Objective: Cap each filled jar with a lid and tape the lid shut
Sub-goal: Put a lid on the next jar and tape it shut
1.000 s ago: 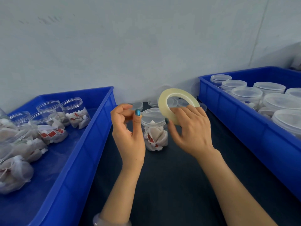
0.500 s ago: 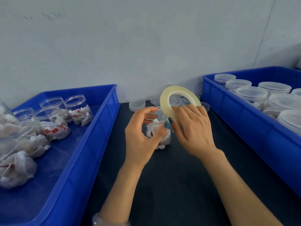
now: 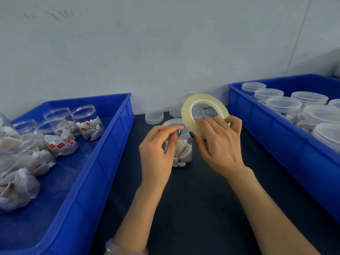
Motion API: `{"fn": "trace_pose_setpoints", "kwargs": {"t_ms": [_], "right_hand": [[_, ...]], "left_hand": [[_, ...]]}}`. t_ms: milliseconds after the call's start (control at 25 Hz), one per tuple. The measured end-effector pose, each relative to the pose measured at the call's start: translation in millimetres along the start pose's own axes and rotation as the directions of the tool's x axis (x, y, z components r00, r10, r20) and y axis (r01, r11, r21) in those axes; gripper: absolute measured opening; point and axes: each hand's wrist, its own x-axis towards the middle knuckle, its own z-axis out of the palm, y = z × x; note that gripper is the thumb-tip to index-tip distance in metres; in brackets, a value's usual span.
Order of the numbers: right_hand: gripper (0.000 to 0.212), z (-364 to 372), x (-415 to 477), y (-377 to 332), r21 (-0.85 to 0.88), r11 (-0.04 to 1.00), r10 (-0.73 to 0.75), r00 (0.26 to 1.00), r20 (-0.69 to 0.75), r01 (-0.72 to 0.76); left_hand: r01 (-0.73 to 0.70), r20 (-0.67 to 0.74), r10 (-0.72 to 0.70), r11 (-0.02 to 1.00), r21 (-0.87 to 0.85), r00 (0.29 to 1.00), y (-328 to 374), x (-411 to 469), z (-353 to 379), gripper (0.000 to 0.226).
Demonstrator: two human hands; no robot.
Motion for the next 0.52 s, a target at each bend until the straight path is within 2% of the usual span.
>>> {"fn": "trace_pose_setpoints", "kwargs": {"t_ms": [160,360,520], "right_hand": [[0.032,2.0,-0.3,-6.3,-0.01,1.0,0.02,0.999,-0.03,-0.021],[0.032,5.5,-1.9,-2.5,-0.043,0.994,0.1,0.99,-0.1,-0.105],[0.063,5.5,-4.8,15.9,-0.067,0.97,0.23,0.97,-0.083,-0.235]], "left_hand": [[-0.095,-0.125,0.096,0.995,0.018,0.988,2.0,0.5,-5.1,0.02],[-0.106,-0.107,0.107,0.994,0.017,0.989,4.7,-0.2,-7.2,0.017],[-0.136,-0.069,0.139,0.989,0.051,0.988,7.6,-2.4,-8.1,0.015]]}}
